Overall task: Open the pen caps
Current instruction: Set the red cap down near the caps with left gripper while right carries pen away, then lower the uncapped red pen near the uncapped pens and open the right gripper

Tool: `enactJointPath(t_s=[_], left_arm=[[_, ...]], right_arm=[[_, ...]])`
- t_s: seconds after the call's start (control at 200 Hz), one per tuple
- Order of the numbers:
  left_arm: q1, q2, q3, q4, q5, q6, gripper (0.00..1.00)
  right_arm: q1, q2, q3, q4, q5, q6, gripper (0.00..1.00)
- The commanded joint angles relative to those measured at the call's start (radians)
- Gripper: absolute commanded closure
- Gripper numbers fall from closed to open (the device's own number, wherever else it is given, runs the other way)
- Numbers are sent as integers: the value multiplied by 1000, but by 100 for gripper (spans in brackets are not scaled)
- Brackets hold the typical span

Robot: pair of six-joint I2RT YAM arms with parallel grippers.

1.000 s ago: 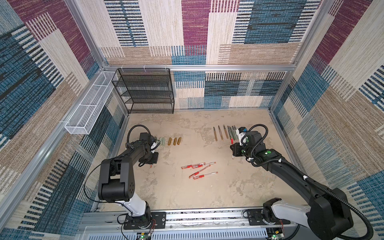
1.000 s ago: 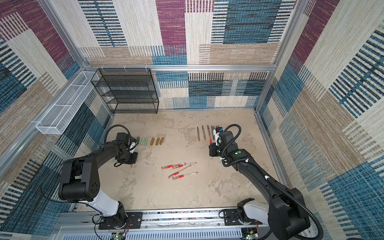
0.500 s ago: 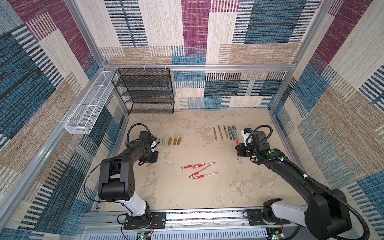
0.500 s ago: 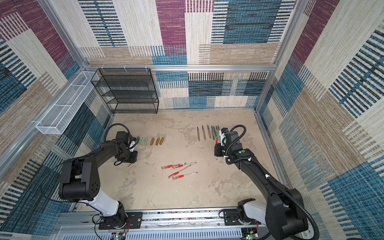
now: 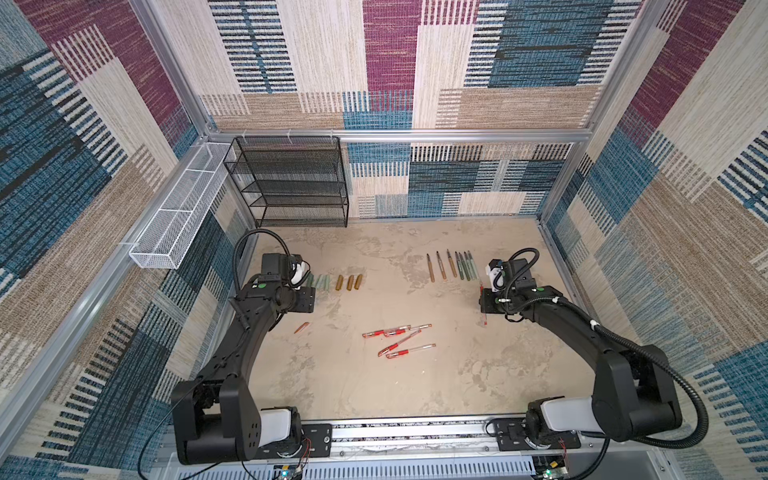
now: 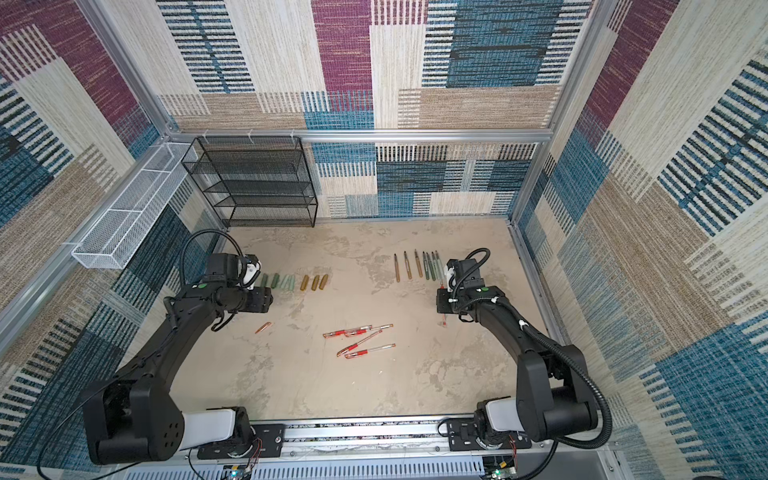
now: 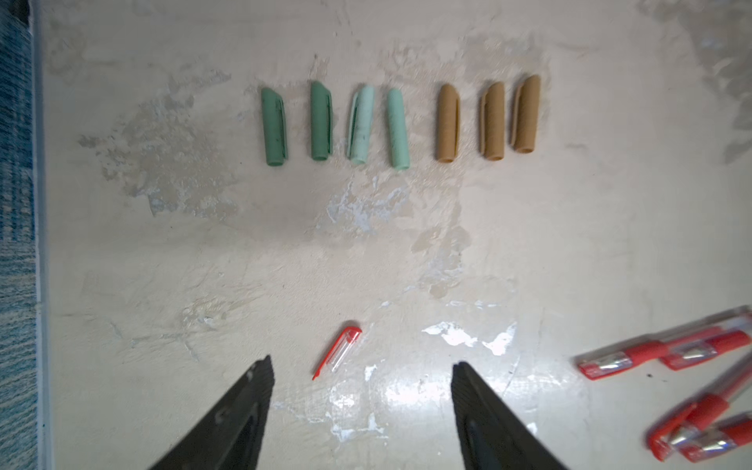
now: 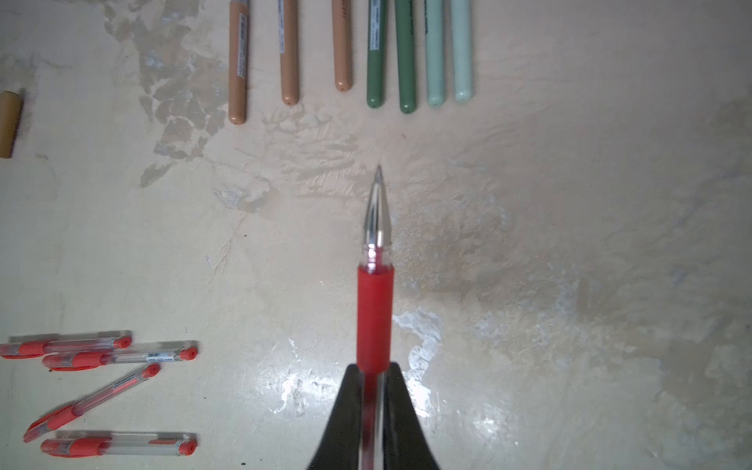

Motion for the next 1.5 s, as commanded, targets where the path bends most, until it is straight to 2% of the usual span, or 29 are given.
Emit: enactJointPath(t_s=[0.0, 0.15, 0.331, 0.471, 0.776, 0.987, 1.312, 1.407, 1.498], left_arm=[[0, -69, 4, -20, 83, -55, 22], [-2, -131, -2, 1, 127, -96, 17], [39, -192, -78, 94, 205, -152, 15], [59, -208, -103, 107, 200, -147, 11], [59, -201, -103, 130, 205, -152, 6], [61, -203, -91, 120, 194, -144, 5], [66, -205, -96, 126, 194, -144, 5], [68, -206, -97, 128, 192, -145, 4], [70, -210, -99, 130, 193, -145, 3]], right_arm=[[-3, 46, 33, -35, 33, -57, 100], [-11, 128, 71, -85, 109, -98, 100], [-18, 220, 95, -103, 129, -99, 99], [-18, 248, 99, -94, 132, -102, 98], [-19, 317, 112, -95, 163, -98, 88], [-19, 316, 111, -91, 162, -96, 75], [-17, 237, 161, -134, 147, -79, 68], [-14, 196, 192, -163, 114, -75, 65], [17, 151, 205, -161, 73, -70, 58]])
